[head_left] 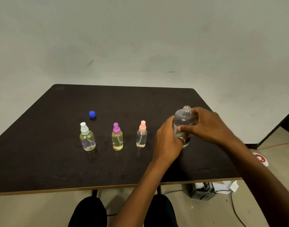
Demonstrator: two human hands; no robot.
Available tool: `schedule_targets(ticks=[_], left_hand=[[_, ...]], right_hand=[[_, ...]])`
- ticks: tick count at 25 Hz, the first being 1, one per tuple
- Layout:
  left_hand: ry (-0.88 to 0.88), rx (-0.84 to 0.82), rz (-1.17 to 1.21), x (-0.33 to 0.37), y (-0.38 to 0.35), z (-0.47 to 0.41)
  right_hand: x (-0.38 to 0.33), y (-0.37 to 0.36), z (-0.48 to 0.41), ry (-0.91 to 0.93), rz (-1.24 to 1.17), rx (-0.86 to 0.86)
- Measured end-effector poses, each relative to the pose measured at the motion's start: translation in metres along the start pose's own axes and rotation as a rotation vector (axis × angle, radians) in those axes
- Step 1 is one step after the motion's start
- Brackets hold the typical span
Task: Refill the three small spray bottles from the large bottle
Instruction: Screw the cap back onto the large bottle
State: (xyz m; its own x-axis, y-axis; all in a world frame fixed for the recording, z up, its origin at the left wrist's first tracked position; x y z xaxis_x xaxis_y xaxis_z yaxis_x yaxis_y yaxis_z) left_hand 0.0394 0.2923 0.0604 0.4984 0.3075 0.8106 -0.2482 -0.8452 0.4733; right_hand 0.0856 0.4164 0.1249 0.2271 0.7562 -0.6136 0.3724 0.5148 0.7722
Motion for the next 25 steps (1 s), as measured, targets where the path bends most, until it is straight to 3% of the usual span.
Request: schedule_targets(ticks=[6, 15, 19, 25], left_hand=[[0.023, 0.159, -0.007, 0.018, 0.108, 0.030], [0.155, 0.499, -0.166, -0.019, 0.306, 0.072], [0.254, 0.583, -0.199, -0.077, 0.337, 0.072], [0.380, 0.550, -0.190, -0.159, 0.315, 0.070]], right_hand=[[-0.122, 0.016, 0.024, 0.180, -0.004, -0.136], [-0.297, -0.084, 0.020, 0.482, -0.167, -0.308], [-0.333, -0.146, 0.005, 0.531, -0.098, -0.429], [-0.315, -0.236, -0.026, 0.483, 0.077, -0.551]])
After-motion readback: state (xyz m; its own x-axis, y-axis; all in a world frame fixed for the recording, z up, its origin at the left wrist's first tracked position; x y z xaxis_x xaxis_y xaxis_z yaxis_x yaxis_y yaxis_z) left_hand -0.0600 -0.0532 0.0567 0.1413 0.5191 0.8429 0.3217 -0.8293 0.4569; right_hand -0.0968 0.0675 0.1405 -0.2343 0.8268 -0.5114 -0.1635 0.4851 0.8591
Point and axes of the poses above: each hand's wrist, its own z-axis away from the middle knuckle, its own y-axis out of the back of the hand, x = y × z, the point moved 9 cm from there along -z, towards the middle knuckle, and after that the axes turned 13 degrees about -z, right-handed, at the moved point
